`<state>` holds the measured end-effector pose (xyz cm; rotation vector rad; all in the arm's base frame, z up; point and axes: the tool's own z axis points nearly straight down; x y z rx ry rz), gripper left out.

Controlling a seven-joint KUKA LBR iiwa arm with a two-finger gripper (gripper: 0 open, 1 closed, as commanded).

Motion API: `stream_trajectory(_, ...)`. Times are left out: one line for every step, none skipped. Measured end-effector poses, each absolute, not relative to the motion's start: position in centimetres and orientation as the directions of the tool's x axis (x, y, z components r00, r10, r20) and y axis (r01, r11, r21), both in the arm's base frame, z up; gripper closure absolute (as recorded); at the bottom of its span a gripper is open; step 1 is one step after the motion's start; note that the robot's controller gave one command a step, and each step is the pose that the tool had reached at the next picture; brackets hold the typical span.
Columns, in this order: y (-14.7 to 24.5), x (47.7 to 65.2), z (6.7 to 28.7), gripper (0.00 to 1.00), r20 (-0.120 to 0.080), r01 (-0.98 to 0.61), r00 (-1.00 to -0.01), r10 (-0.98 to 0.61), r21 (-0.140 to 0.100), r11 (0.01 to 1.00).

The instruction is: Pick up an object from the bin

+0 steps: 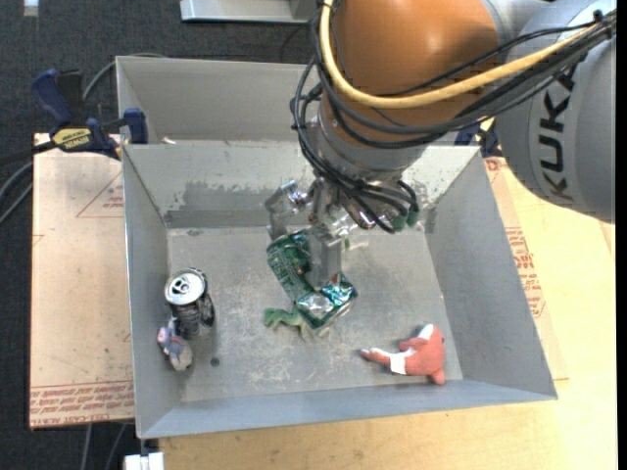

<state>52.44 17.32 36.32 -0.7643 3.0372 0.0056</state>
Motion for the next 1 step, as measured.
stream_trajectory(17.40,52.57,37.72,1.00,-0.013,-0.471,-0.882,-0.471,0.000,0.882)
